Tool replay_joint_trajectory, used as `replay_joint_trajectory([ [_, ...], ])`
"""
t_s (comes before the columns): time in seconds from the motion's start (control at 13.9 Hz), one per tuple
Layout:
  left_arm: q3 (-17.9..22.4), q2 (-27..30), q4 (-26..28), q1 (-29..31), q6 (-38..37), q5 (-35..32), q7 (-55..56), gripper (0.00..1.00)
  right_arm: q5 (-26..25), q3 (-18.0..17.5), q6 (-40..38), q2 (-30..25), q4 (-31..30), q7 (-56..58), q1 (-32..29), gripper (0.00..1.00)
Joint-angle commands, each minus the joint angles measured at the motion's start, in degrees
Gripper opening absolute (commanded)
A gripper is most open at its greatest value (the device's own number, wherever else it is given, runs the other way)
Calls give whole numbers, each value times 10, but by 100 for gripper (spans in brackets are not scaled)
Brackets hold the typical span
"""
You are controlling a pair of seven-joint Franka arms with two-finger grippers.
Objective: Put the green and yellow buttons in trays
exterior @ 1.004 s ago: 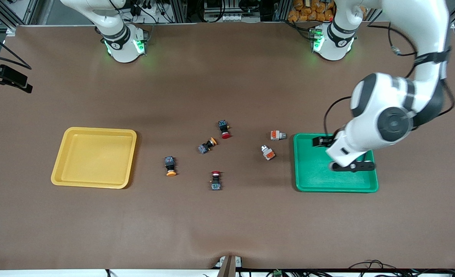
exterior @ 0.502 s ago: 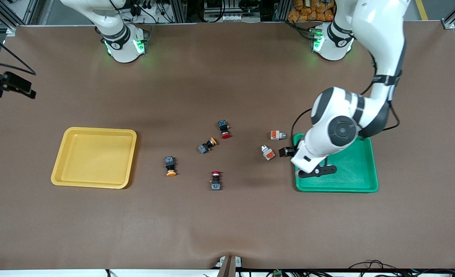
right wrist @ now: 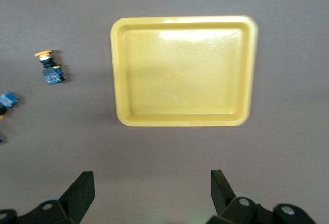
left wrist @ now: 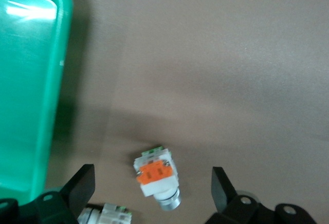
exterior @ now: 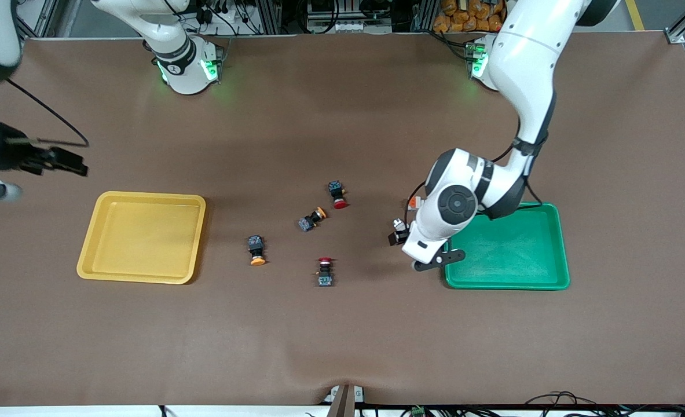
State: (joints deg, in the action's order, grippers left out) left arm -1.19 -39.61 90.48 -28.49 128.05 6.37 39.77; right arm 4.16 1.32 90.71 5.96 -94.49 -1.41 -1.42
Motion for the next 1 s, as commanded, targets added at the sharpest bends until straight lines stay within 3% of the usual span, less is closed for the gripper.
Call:
replay_joint_trajectory([
  [0.0, 6, -8, -11, -2, 4, 9, 4, 100, 47, 1, 15, 62, 11, -43, 10, 100],
  [0.43, 6, -29, -8, -2, 27, 16, 4, 100, 111, 1, 130, 179, 14, -114, 84, 100],
  [0.65, 5, -42, -9, -3, 41, 16, 3, 90, 129, 1, 240, 246, 17, -182, 150, 100],
  [0.93, 5, -50, -8, -12, 49, 19, 4, 86, 122, 2, 318, 301, 34, -202, 209, 100],
])
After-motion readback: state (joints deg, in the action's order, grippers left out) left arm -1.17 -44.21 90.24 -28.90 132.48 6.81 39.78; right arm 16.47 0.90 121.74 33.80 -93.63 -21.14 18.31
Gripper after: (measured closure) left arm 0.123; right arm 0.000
